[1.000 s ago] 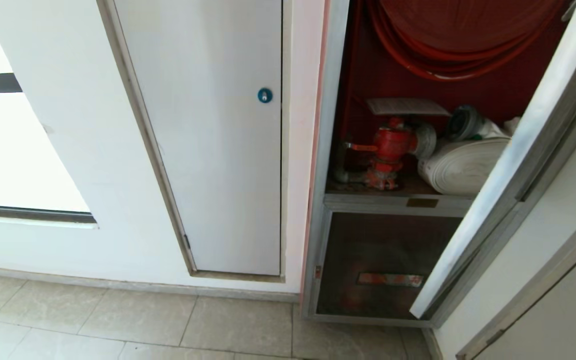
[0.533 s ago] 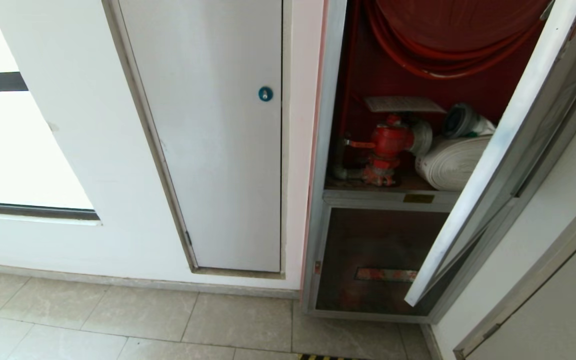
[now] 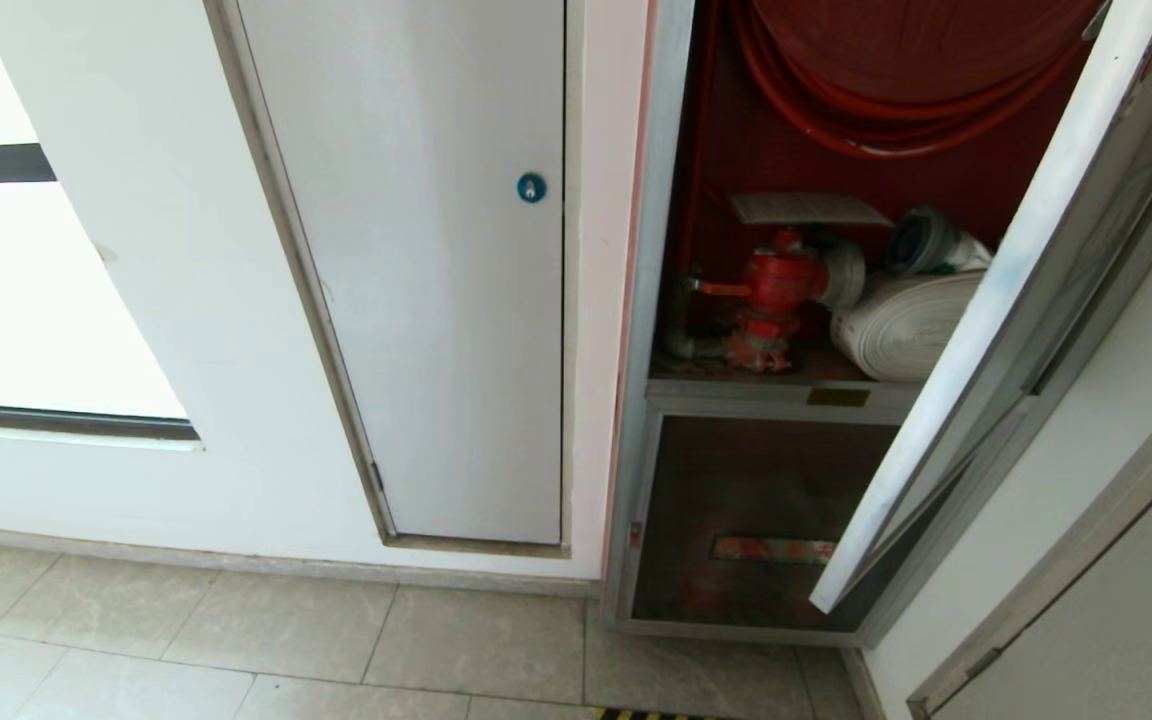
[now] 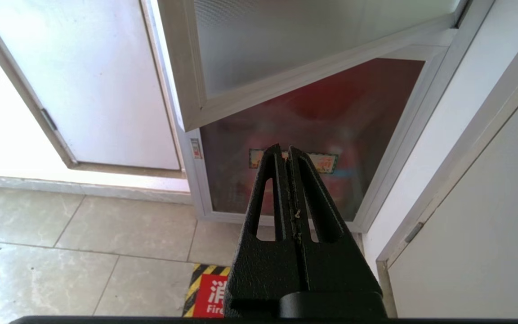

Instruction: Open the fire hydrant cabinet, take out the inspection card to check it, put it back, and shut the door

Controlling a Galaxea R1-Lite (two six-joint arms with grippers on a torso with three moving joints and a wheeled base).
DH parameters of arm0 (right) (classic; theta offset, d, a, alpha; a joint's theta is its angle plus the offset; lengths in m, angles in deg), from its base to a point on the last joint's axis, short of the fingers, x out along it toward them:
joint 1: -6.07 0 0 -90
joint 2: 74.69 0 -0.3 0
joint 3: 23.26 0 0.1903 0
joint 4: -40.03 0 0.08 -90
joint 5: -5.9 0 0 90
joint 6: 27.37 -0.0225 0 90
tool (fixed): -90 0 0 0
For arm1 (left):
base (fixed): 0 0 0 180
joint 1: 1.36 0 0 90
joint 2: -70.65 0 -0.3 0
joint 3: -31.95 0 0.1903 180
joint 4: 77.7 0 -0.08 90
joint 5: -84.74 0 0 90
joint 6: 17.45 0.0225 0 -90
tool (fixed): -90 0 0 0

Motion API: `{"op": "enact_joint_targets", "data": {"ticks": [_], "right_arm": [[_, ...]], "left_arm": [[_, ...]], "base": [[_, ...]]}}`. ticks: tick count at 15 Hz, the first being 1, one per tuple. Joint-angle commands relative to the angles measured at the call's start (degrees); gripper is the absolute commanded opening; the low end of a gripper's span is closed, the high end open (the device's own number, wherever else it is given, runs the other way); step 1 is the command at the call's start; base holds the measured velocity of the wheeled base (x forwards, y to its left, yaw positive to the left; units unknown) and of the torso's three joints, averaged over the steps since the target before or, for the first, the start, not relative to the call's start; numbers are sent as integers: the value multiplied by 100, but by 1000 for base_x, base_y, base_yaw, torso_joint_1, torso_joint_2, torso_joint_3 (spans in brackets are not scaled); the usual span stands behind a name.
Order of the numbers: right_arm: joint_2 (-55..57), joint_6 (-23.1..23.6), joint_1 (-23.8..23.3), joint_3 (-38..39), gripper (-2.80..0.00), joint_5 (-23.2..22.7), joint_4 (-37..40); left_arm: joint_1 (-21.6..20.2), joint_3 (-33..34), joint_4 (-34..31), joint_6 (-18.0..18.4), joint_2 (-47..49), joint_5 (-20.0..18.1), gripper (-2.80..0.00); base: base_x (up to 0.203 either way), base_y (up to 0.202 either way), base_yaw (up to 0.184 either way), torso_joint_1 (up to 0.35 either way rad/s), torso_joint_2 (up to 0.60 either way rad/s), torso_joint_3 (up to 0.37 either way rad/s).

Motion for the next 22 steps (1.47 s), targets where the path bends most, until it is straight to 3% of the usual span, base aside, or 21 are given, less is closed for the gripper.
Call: {"op": "enact_joint_targets", "data": {"ticks": [1, 17, 22], "right_arm": [[-10, 28, -2, 0, -280, 0, 0], [-10, -227, -2, -14, -280, 110, -5], [907, -257, 6, -1109, -280, 53, 9]], "left_arm": [[-2, 9, -1, -1, 7, -2, -280], [-3, 9, -1, -1, 7, -2, -280], [-7, 9, -1, -1, 7, -2, -280]], "base": [[0, 0, 0, 0, 0, 0], [0, 0, 0, 0, 0, 0], [0, 0, 0, 0, 0, 0]]}}
